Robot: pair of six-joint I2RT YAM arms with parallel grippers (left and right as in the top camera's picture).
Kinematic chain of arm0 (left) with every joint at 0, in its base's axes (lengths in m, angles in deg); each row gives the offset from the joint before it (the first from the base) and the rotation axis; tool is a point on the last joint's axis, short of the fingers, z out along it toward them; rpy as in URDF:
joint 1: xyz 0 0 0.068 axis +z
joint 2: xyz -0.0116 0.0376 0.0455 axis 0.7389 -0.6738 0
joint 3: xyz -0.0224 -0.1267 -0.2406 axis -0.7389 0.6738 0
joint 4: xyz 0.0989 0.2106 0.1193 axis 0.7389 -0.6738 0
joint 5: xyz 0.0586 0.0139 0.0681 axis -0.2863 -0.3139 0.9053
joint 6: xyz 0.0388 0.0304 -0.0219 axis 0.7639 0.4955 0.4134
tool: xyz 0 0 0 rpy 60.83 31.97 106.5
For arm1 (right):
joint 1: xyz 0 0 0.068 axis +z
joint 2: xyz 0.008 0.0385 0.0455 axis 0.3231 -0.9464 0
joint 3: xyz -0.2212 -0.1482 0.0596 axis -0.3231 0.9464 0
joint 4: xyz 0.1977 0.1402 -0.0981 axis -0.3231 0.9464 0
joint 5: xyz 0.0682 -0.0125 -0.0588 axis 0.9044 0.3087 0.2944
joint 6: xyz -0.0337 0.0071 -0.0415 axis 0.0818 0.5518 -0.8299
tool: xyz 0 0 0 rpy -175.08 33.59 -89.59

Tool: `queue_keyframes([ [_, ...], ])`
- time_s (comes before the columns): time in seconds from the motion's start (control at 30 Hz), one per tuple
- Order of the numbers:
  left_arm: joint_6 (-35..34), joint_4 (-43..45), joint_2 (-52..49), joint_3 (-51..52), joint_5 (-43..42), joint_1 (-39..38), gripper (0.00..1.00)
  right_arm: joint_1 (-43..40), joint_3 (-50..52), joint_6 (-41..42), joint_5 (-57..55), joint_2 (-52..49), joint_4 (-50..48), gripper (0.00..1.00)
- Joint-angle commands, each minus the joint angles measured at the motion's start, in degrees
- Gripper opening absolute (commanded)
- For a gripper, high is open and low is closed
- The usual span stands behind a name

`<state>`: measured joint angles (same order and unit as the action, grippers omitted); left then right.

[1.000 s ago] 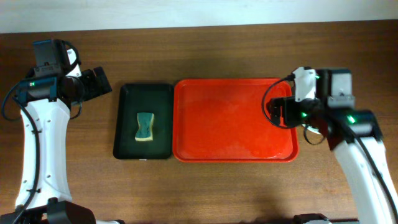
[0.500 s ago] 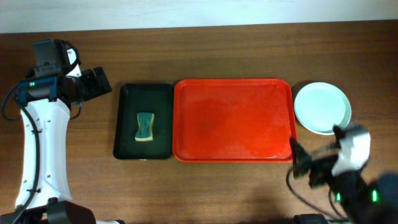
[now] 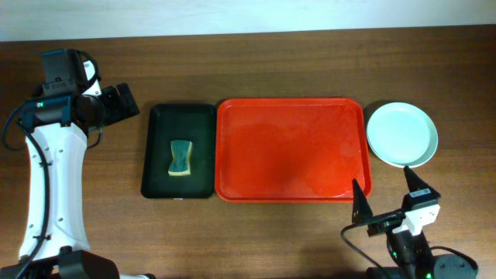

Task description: Clean dirty plates on tray and stack at the side

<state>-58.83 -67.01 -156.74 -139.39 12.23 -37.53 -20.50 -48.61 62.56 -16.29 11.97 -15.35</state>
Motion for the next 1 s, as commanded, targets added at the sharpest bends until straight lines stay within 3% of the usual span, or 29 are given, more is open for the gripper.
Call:
queue_keyframes([
  [0.0,-0.7,0.1,0.4,-0.3,-0.2,0.2,0.99,-0.3,6.1,0.4,1.4,0.9,-15.2,0.99],
  [0.07,-0.7,0.1,0.4,-0.3,-0.2,0.2,0.99,-0.3,9.2,0.4,1.4,0.9,-26.6,0.99],
  [0.23,-0.7,0.1,0.4,-0.3,-0.2,0.2,0.99,-0.3,13.8,0.3,0.8,0.9,-43.8,0.99],
  [0.97,-0.7,0.1,0.4,-0.3,-0.2,0.2,0.99,-0.2,24.7,0.4,0.7,0.9,-44.3,0.98],
])
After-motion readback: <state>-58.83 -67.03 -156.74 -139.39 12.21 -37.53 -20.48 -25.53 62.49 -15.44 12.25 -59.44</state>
